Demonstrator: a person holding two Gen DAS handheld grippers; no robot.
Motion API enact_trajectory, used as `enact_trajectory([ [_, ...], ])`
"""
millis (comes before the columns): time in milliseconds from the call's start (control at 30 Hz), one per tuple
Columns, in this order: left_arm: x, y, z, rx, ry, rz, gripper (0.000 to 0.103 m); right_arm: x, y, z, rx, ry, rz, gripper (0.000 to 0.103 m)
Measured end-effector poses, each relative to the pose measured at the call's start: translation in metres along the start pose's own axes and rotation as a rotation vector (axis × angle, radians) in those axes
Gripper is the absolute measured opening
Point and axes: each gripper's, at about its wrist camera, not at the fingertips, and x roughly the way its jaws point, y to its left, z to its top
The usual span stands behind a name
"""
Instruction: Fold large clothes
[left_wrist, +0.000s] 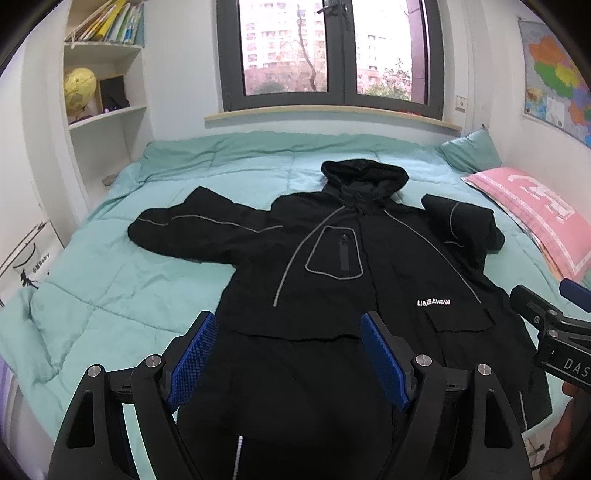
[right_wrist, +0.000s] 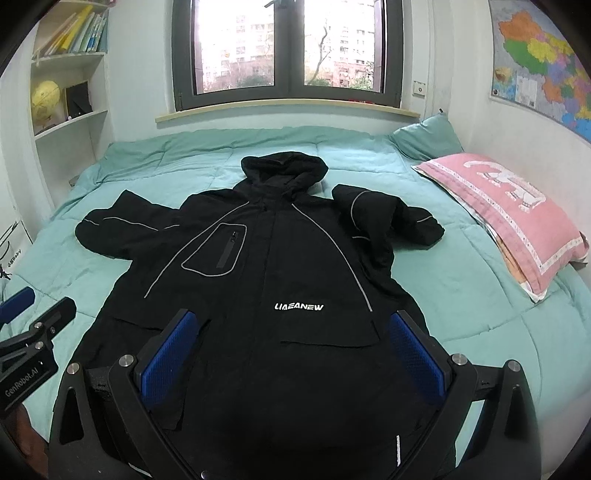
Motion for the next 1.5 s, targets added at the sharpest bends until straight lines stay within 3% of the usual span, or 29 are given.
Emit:
enact_trajectory([
  [200,0.01,0.008,-0.003,-0.061,0.056,-0.037,0.081,0.003,-0.007,-0.003,0.028,0.017,0.005,0.103],
  [500,0.006,-0.001,-0.007,-0.029,0.025,0.019,0.081,0.011,-0.009,-0.003,0.059,0.038,0.028,0.103],
  [1200,0.013,0.0,-0.003,-0.051,0.05,0.001,0.081,0.018,-0.001,-0.004,0.036,0.052,0.025,0.103],
  [1500,0.014,-0.013,-0.002,-0.001,0.026,-0.009,0.081,0.022,-0.004,-0.004,0.035,0.057,0.014,0.103],
])
